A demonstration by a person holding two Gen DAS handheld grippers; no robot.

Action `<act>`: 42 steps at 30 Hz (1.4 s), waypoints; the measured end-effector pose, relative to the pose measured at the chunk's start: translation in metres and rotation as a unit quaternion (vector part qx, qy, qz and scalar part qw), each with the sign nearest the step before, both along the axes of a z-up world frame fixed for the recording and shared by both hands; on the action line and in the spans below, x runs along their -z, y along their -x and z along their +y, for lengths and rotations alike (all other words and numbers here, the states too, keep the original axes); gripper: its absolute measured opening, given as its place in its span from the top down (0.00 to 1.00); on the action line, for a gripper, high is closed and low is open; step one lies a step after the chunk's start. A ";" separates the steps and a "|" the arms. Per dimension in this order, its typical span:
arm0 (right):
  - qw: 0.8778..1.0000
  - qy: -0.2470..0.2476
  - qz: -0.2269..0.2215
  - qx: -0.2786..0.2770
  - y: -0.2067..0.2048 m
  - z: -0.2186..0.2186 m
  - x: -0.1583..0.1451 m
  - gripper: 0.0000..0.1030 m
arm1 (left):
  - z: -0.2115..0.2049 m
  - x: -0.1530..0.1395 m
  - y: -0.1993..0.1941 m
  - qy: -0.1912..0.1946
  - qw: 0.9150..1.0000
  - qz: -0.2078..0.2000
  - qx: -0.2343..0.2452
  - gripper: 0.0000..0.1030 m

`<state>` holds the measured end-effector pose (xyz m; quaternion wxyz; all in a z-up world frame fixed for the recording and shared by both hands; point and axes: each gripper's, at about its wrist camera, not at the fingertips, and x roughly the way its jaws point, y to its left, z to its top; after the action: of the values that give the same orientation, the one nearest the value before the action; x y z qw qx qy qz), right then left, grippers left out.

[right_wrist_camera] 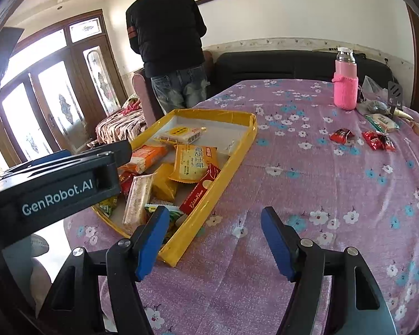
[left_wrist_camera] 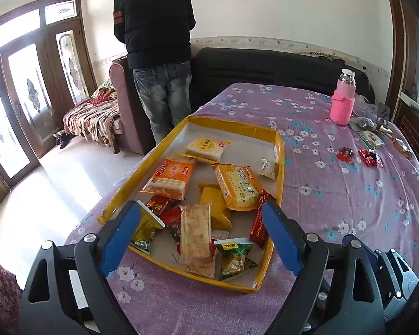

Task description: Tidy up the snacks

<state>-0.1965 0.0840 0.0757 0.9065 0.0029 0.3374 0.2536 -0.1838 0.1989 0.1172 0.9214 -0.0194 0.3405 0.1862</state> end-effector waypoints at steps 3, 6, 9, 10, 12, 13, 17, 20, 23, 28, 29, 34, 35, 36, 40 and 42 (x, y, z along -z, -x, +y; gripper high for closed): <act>1.000 0.000 0.003 0.000 -0.002 -0.001 0.002 0.32 | -0.002 0.000 -0.002 -0.002 1.000 0.001 0.004 0.13; 1.000 -0.001 0.008 0.001 -0.005 -0.002 0.004 0.32 | -0.003 -0.004 0.001 -0.003 1.000 -0.017 0.006 0.13; 1.000 -0.001 0.011 0.000 -0.006 -0.003 0.006 0.32 | -0.001 -0.015 0.010 0.000 0.999 -0.053 0.000 0.13; 1.000 0.001 0.011 -0.002 -0.005 -0.002 0.007 0.32 | 0.002 -0.019 0.015 0.007 0.998 -0.067 -0.001 0.13; 1.000 0.003 0.008 -0.006 -0.004 -0.001 0.008 0.32 | 0.008 -0.025 0.025 0.021 0.996 -0.092 -0.010 0.13; 1.000 0.004 0.007 -0.010 -0.002 0.001 0.008 0.32 | 0.011 -0.027 0.030 0.026 0.994 -0.103 -0.015 0.13; 1.000 0.010 0.003 -0.022 0.002 0.007 0.009 0.32 | 0.018 -0.030 0.042 0.022 0.990 -0.136 -0.029 0.13; 0.999 0.017 0.001 -0.031 0.006 0.012 0.010 0.32 | 0.020 -0.029 0.041 0.022 0.991 -0.131 -0.030 0.13; 0.999 0.022 -0.001 -0.036 0.011 0.015 0.010 0.32 | 0.017 -0.028 0.039 0.015 0.992 -0.120 -0.028 0.13; 0.999 0.025 -0.004 -0.036 0.011 0.013 0.009 0.32 | 0.008 -0.027 0.030 0.000 0.995 -0.097 -0.006 0.13; 0.999 0.026 0.001 -0.033 0.009 0.010 0.009 0.32 | 0.005 -0.028 0.028 0.003 0.996 -0.094 0.003 0.13; 0.999 0.022 0.039 0.008 -0.026 -0.040 0.006 0.32 | -0.017 -0.020 0.011 0.014 0.997 -0.047 0.066 0.13; 0.998 0.019 0.048 0.020 -0.036 -0.053 0.005 0.32 | -0.021 -0.017 0.008 0.018 0.996 -0.041 0.077 0.13; 0.997 0.014 0.061 0.035 -0.050 -0.069 0.004 0.32 | -0.026 -0.013 0.006 0.024 0.995 -0.034 0.090 0.13; 0.989 0.011 0.077 0.123 -0.118 -0.140 -0.005 0.32 | -0.047 0.000 -0.004 0.052 0.988 -0.005 0.143 0.13; 0.983 0.018 0.085 0.160 -0.159 -0.170 -0.005 0.32 | -0.058 0.010 -0.011 0.064 0.983 0.017 0.170 0.13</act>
<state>-0.0372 -0.0856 0.0812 0.9033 0.0625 0.4130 0.0979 -0.1724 0.1406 0.1076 0.9306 -0.0173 0.3656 0.0051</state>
